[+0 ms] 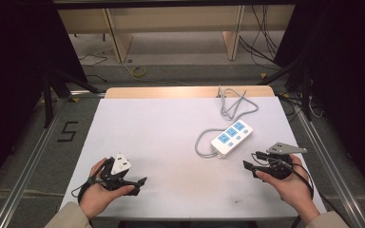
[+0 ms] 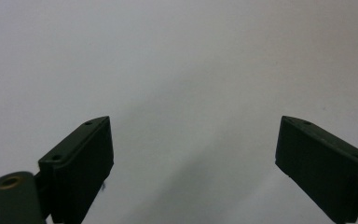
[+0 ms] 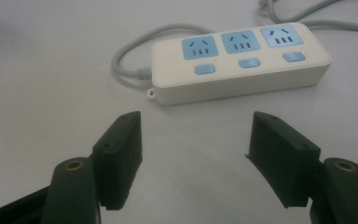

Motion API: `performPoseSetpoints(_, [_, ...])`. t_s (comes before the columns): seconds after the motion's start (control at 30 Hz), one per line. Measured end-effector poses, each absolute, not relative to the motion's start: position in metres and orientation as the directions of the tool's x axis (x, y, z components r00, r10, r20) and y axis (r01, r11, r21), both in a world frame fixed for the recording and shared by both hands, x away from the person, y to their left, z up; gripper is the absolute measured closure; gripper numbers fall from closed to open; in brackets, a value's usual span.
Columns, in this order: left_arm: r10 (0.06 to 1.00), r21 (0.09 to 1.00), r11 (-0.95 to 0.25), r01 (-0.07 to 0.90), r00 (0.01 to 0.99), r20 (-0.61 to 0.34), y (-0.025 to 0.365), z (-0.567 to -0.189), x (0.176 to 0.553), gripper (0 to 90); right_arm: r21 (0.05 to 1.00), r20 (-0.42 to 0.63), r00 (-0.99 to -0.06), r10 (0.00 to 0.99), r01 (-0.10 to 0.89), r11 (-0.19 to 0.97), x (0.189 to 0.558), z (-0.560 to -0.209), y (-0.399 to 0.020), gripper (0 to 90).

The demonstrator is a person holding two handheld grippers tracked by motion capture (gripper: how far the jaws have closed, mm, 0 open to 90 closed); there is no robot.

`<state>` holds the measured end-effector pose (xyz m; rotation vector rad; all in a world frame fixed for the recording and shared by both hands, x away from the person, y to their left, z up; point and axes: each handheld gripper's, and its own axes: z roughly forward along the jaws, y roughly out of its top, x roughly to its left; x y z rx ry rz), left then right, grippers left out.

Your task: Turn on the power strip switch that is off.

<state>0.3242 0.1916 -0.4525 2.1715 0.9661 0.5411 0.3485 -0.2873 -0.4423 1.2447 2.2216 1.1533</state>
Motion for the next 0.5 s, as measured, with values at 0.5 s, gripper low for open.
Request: performPoseSetpoints(0.5, [0.763,0.736,-0.484,0.474,0.641,0.088,0.1889,-0.4527,0.3241,11.0,0.796,0.087,-0.548,0.832,0.54,0.272,0.3464,-0.4436,-0.2905,34.3])
